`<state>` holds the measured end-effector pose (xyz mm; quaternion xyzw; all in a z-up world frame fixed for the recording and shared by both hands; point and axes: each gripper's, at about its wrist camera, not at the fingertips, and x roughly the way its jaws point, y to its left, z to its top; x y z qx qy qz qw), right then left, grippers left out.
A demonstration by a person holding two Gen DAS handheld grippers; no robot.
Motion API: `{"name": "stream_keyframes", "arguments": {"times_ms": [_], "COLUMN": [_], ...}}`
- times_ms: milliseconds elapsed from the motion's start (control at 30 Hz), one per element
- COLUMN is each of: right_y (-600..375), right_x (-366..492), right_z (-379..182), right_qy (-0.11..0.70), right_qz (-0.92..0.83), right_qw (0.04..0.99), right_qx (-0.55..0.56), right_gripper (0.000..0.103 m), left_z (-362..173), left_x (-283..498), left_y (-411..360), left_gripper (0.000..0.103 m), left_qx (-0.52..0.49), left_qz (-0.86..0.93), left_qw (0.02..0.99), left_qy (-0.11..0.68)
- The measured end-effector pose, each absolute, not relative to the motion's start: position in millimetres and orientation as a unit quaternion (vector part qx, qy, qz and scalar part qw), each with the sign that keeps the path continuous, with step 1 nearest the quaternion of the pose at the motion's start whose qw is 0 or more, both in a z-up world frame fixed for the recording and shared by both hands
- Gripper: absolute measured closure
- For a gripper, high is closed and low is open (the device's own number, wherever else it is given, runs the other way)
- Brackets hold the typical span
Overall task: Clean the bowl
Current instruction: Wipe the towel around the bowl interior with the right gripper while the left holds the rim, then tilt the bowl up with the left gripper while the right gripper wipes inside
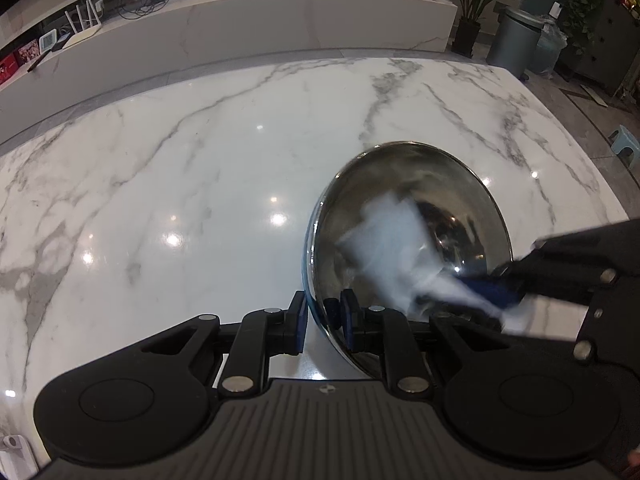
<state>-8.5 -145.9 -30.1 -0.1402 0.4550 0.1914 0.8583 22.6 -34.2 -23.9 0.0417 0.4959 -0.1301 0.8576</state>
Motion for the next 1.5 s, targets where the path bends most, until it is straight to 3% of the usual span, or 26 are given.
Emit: {"name": "stream_keyframes", "arguments": {"times_ms": [467, 900, 1333, 1500], "right_y": [-148.0, -147.1, -132.3, -138.0], "right_x": [-3.2, -3.1, -14.9, -12.6], "right_z": [-31.8, -32.1, -37.8, -37.5], "right_qy": [0.457, 0.48, 0.445, 0.448], "right_qz": [0.193, 0.255, 0.183, 0.184], "right_qw": [0.859, 0.837, 0.853, 0.855], "right_qx": [-0.128, -0.06, -0.203, -0.185], "right_gripper": [0.093, 0.093, 0.093, 0.093], "left_z": [-30.8, -23.0, -22.7, -26.2], "left_x": [26.0, 23.7, 21.7, 21.4], "left_y": [-21.1, -29.0, -32.1, -30.2], "left_gripper": [0.083, 0.09, 0.092, 0.089], "left_qx": [-0.029, 0.012, 0.039, 0.024], "left_qz": [-0.134, -0.132, -0.129, -0.129], "left_qw": [0.827, 0.846, 0.853, 0.848], "left_qy": [0.546, 0.516, 0.505, 0.513]}}
